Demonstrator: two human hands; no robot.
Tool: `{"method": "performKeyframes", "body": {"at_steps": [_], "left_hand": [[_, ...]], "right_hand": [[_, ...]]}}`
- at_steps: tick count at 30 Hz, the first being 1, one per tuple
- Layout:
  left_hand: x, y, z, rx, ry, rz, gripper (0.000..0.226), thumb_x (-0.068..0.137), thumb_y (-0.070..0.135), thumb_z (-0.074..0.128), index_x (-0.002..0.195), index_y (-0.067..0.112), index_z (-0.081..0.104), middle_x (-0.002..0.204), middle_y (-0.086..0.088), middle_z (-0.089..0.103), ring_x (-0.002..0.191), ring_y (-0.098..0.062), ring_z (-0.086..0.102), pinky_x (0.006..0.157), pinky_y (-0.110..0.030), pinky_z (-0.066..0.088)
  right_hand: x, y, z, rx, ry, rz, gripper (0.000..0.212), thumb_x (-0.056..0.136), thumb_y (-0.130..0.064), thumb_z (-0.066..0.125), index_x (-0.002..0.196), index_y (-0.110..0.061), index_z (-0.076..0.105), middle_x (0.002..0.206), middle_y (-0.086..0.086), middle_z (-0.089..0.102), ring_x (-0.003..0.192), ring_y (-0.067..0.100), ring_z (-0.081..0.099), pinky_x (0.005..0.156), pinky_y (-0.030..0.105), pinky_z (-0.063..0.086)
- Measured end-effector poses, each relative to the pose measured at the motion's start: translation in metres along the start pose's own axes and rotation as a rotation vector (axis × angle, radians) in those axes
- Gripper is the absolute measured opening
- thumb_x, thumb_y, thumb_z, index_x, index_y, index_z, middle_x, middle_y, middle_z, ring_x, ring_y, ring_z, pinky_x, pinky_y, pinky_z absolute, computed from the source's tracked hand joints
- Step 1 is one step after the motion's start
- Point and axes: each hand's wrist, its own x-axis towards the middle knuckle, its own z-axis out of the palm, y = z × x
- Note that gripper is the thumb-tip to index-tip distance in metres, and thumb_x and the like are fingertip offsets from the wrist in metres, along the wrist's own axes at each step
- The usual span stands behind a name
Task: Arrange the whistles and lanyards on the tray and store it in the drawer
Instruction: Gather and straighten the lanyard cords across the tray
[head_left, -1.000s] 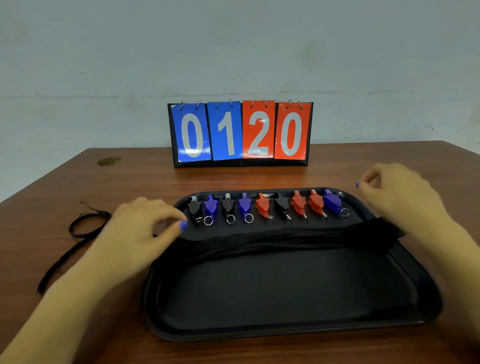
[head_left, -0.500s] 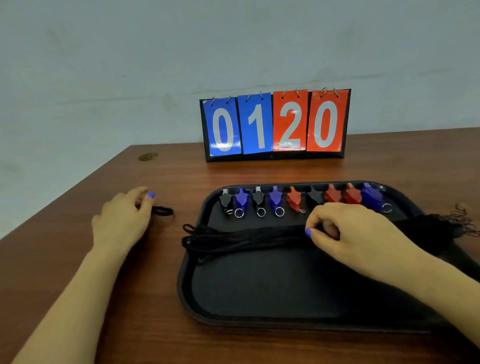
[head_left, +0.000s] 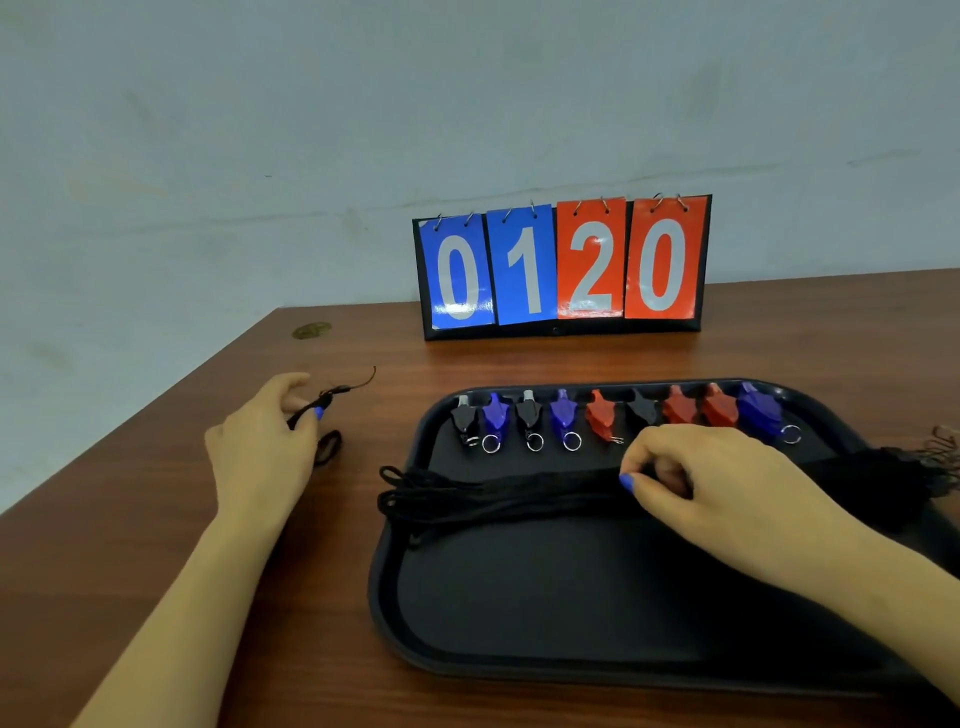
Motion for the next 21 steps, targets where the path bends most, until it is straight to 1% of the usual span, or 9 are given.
{"method": "performKeyframes", "body": {"at_steps": [2,4,7,10,12,14,17,20,21], "left_hand": [[-0.005,0.013,-0.005,-0.12,0.016,0.074,0.035,0.088,0.011,0.056,0.121,0.022,0.056,0.092,0.007,0.061,0.071,-0.014,0.056,0.081,-0.041,0.05],[-0.013,0.031,-0.01,-0.268,-0.016,0.162,0.035,0.087,0.005,0.058,0.118,0.021,0.058,0.094,0.009,0.061,0.082,-0.004,0.056,0.082,-0.027,0.049],[-0.031,0.056,-0.013,-0.375,-0.097,0.382,0.035,0.085,0.004,0.062,0.112,0.027,0.061,0.091,0.024,0.059,0.088,0.01,0.055,0.08,-0.002,0.039],[-0.051,0.074,-0.008,-0.372,-0.156,0.561,0.029,0.085,0.027,0.055,0.11,0.04,0.055,0.102,0.026,0.059,0.096,0.008,0.052,0.084,-0.005,0.034],[-0.062,0.083,-0.004,-0.37,-0.183,0.667,0.029,0.084,0.03,0.049,0.11,0.04,0.053,0.103,0.032,0.056,0.096,0.014,0.045,0.086,-0.007,0.032],[-0.07,0.088,-0.001,-0.35,-0.216,0.77,0.028,0.085,0.028,0.048,0.111,0.037,0.051,0.103,0.027,0.055,0.098,0.015,0.041,0.086,-0.007,0.031],[-0.074,0.089,0.002,-0.342,-0.269,0.836,0.028,0.086,0.024,0.048,0.111,0.035,0.05,0.106,0.02,0.052,0.1,0.011,0.041,0.087,-0.008,0.031],[-0.075,0.089,0.001,-0.364,-0.307,0.834,0.028,0.086,0.024,0.047,0.111,0.037,0.05,0.106,0.019,0.054,0.099,0.008,0.045,0.086,-0.011,0.034],[-0.076,0.09,0.0,-0.364,-0.314,0.838,0.028,0.087,0.024,0.047,0.112,0.037,0.05,0.107,0.019,0.054,0.099,0.007,0.046,0.084,-0.012,0.035]], "right_hand": [[0.0,-0.001,-0.001,0.029,-0.005,-0.004,0.005,0.089,-0.038,0.052,0.09,-0.043,0.05,0.069,-0.012,0.053,0.068,0.002,0.052,0.06,0.015,0.041],[-0.001,-0.001,-0.001,0.055,-0.009,-0.016,0.017,0.089,-0.04,0.051,0.101,-0.049,0.043,0.075,-0.014,0.053,0.073,-0.001,0.053,0.06,0.014,0.041],[-0.002,0.001,0.002,0.043,0.055,-0.04,0.03,0.087,-0.043,0.05,0.113,-0.052,0.037,0.081,-0.017,0.052,0.09,-0.015,0.044,0.057,0.013,0.038],[-0.001,0.001,0.002,0.061,0.09,-0.038,0.036,0.084,-0.049,0.047,0.116,-0.051,0.032,0.085,-0.02,0.052,0.09,-0.02,0.043,0.057,0.013,0.04],[-0.001,-0.001,0.002,0.088,0.055,-0.061,0.044,0.077,-0.059,0.043,0.114,-0.062,0.021,0.091,-0.027,0.051,0.088,-0.021,0.044,0.059,0.012,0.042],[-0.001,-0.004,0.002,0.127,0.008,-0.082,0.048,0.072,-0.065,0.042,0.112,-0.069,0.015,0.095,-0.031,0.05,0.089,-0.013,0.048,0.064,0.013,0.045],[-0.003,-0.007,0.005,0.125,-0.041,-0.118,0.037,0.074,-0.065,0.042,0.11,-0.063,0.033,0.093,-0.03,0.051,0.094,-0.012,0.045,0.065,0.011,0.041],[-0.002,-0.01,0.005,0.145,-0.04,-0.135,0.007,0.084,-0.053,0.047,0.091,-0.052,0.047,0.085,-0.024,0.054,0.095,-0.011,0.045,0.066,0.01,0.038],[-0.002,-0.009,0.005,0.154,-0.042,-0.135,0.005,0.085,-0.052,0.047,0.087,-0.049,0.05,0.084,-0.021,0.056,0.095,-0.008,0.047,0.066,0.011,0.039]]}}
